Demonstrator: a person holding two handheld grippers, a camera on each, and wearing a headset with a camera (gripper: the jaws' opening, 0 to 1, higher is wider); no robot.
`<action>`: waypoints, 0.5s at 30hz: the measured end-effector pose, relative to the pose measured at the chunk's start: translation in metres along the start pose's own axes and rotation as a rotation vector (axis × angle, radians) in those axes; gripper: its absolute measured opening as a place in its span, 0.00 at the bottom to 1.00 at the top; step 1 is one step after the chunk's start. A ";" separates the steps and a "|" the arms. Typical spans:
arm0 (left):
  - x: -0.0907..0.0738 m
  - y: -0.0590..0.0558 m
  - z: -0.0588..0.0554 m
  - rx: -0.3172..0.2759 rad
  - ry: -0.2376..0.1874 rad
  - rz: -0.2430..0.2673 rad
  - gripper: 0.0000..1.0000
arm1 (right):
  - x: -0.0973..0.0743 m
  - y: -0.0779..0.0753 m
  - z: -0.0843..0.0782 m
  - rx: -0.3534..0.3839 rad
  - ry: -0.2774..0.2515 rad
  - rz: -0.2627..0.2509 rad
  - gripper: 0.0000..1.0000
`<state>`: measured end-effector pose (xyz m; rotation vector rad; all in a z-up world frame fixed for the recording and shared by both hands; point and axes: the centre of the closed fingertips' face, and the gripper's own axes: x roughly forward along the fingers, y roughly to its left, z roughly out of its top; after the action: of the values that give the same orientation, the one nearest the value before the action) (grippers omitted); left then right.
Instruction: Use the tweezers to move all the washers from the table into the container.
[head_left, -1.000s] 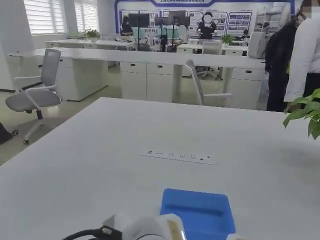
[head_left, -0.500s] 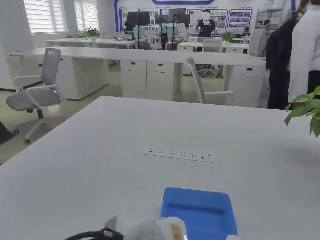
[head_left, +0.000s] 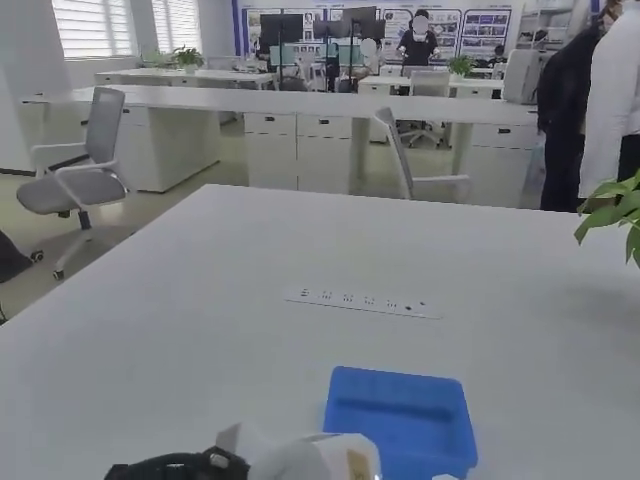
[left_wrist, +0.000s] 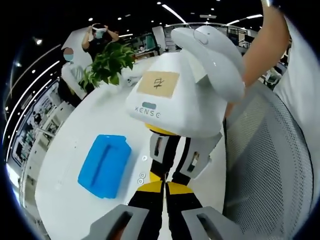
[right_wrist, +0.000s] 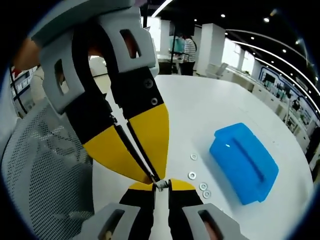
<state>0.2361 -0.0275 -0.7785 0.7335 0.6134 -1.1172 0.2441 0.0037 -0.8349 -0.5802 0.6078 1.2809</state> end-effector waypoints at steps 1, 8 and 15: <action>0.000 0.000 0.000 0.033 -0.001 -0.005 0.00 | 0.000 0.000 0.000 -0.013 0.002 -0.001 0.05; 0.002 -0.006 0.002 0.138 0.008 -0.074 0.00 | 0.002 0.000 -0.004 -0.076 0.020 0.009 0.06; 0.004 -0.006 0.004 0.190 0.011 -0.131 0.00 | 0.004 0.000 -0.006 -0.083 0.022 0.024 0.04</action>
<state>0.2317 -0.0343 -0.7801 0.8726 0.5764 -1.3052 0.2447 0.0025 -0.8418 -0.6583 0.5836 1.3282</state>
